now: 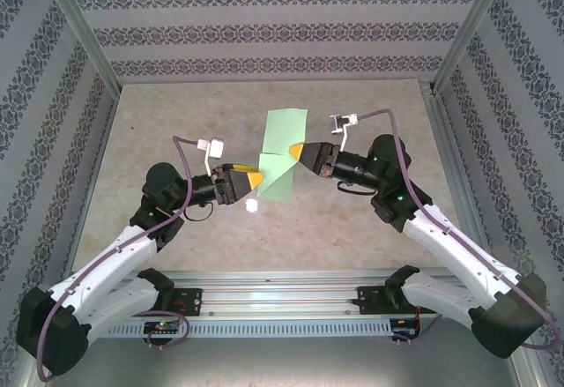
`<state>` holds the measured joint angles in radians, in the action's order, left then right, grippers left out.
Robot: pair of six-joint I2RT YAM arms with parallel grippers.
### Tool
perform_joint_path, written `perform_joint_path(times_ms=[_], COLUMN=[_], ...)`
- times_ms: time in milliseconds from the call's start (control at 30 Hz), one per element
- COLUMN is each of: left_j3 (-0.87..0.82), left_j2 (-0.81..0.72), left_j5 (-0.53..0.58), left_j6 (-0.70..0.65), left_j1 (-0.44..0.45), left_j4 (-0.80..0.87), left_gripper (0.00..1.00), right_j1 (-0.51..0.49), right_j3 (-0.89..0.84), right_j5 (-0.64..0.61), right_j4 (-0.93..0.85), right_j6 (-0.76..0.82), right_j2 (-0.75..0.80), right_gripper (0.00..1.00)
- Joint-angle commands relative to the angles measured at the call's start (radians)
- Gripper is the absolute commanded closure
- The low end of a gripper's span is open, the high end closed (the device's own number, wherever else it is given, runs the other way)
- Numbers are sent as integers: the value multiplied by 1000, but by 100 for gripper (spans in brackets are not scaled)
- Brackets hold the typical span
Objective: Fold a paper plane with a square sheet of paper (fold left side to right side)
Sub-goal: Turn over the paper at the center of the table.
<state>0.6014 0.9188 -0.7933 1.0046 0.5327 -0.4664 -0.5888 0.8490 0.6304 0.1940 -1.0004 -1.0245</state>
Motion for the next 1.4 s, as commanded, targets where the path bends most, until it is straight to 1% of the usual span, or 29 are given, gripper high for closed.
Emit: perform_joint_path(times_ms=[0,33,133,233,300,400,467,500,533,567,633,667,733,767,833,933,1033,1067,1167,1233,1367], left_j3=[52,62,85,92,96,110,136,159,182,203,242,259,308,336,409,543,700,746,858,914,1034], left_j2=[-4,-5,-9,-9,-5,6,14,18,26,34,62,77,125,151,221,370,562,633,815,919,1102], left_j5=[-27,-30,-29,-22,-14,4,43,82,130,176,294,347,512,600,835,1130,1348,1397,1478,1487,1469], left_j6=[-11,-20,-57,-68,-79,-116,-187,-248,-315,-368,-476,-515,-583,-609,-635,-614,-537,-504,-423,-397,-387], left_j1=[27,27,27,27,28,27,30,29,33,38,55,67,112,142,222,329,417,442,500,531,582], left_j4=[-56,-39,34,63,89,163,292,397,504,596,766,830,975,1038,1177,1388,1605,1673,1801,1836,1876], left_gripper=[26,36,60,77,86,94,97,99,100,100,100,100,100,100,100,100,100,100,100,100,100], right_j1=[-17,-17,-20,-20,-19,-13,2,16,34,54,97,114,144,153,174,199,221,228,242,248,257], right_j3=[29,27,30,31,30,26,25,25,29,38,68,83,120,128,127,113,104,105,102,96,88], right_j5=[-9,-11,0,-12,-20,-29,-47,-64,-94,-134,-281,-359,-548,-626,-764,-901,-994,-1016,-1025,-1002,-959], right_j4=[37,47,55,29,17,-15,-80,-132,-208,-303,-559,-677,-925,-1008,-1140,-1267,-1344,-1361,-1370,-1352,-1336], right_j6=[-2,-7,-14,3,14,34,62,87,117,152,245,284,348,368,394,408,428,433,440,445,450], right_j2=[-20,-24,-32,-25,-17,0,27,50,77,104,170,197,239,254,295,340,371,381,397,403,386], right_gripper=[100,100,100,99,96,89,81,74,70,67,60,59,57,56,54,51,47,46,40,38,37])
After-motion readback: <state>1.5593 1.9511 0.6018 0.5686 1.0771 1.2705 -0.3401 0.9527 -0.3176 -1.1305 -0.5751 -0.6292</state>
